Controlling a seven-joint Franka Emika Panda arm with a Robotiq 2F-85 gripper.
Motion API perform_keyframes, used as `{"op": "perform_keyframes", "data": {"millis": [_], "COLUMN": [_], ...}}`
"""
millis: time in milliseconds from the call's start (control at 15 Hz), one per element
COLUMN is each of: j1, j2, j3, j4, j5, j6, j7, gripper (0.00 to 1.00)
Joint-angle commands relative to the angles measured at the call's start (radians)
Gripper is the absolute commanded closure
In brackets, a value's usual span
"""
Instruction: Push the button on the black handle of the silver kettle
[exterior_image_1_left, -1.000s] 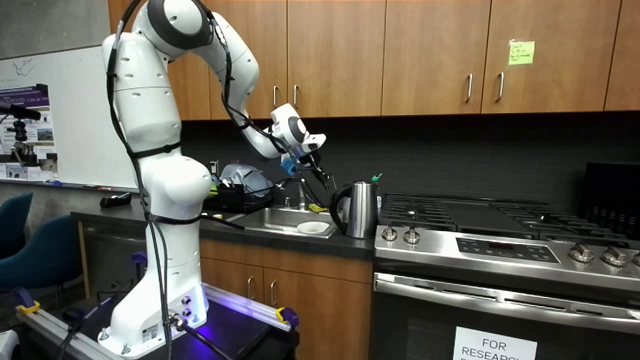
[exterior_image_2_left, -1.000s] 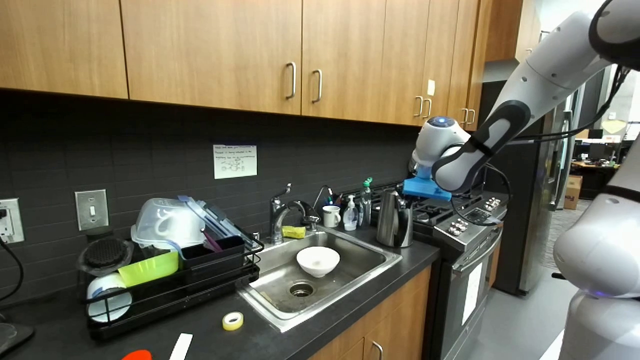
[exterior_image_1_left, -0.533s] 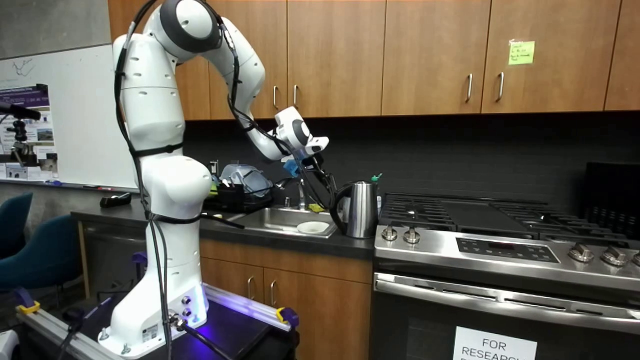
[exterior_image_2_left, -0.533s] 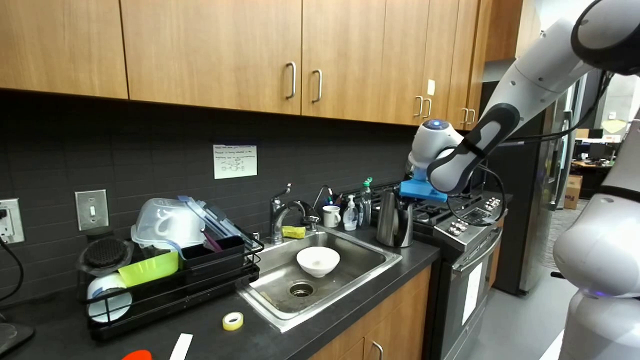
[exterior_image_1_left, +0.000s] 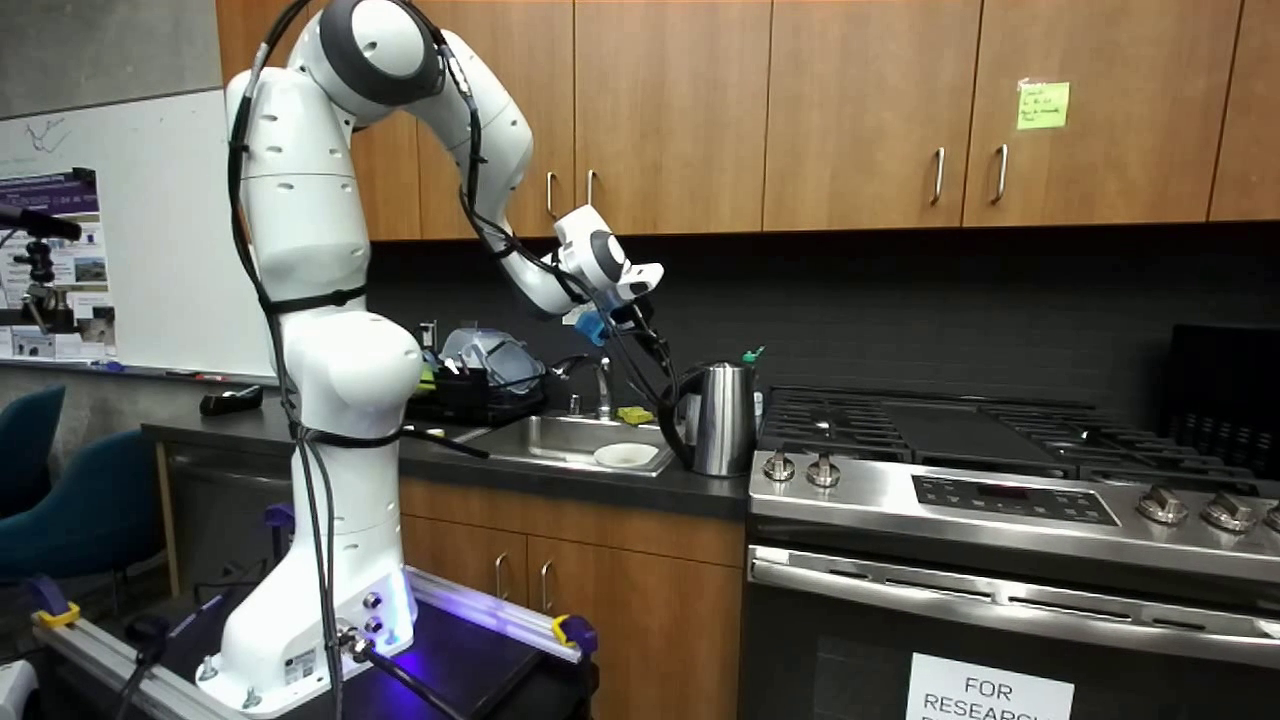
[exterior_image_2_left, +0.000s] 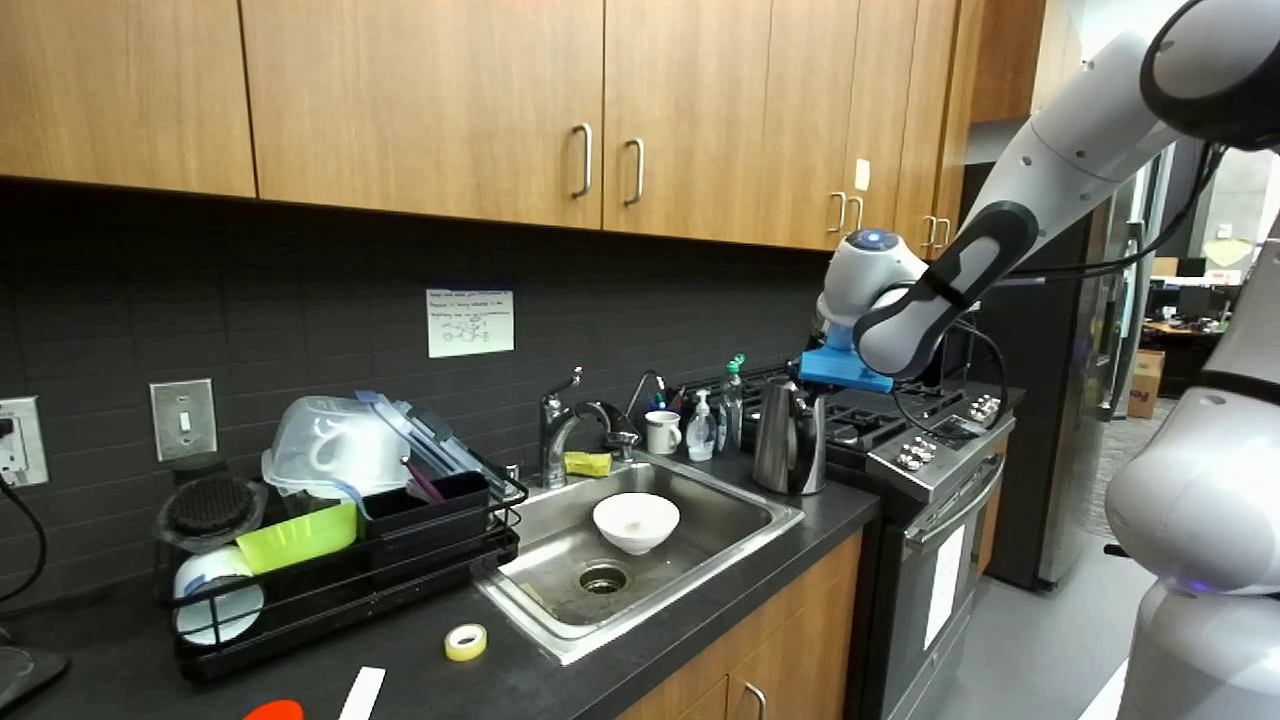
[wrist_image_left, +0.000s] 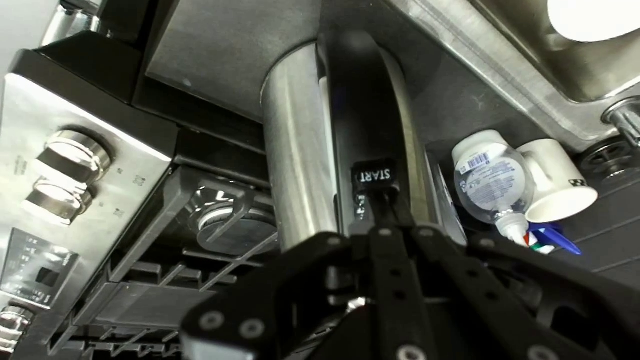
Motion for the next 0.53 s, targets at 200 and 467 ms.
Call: {"op": "perform_keyframes", "data": {"millis": [200,467], "j1": [-0.007,-0.008], "j2": [0.020,0.035], "j3": [-0.012,-0.017], "j4": [0.002,0.014], "j5": [-0.004,-0.012], "j6": [0.018,0.024], "j7": [-0.014,-0.013], "gripper": [1.00,1.00]}}
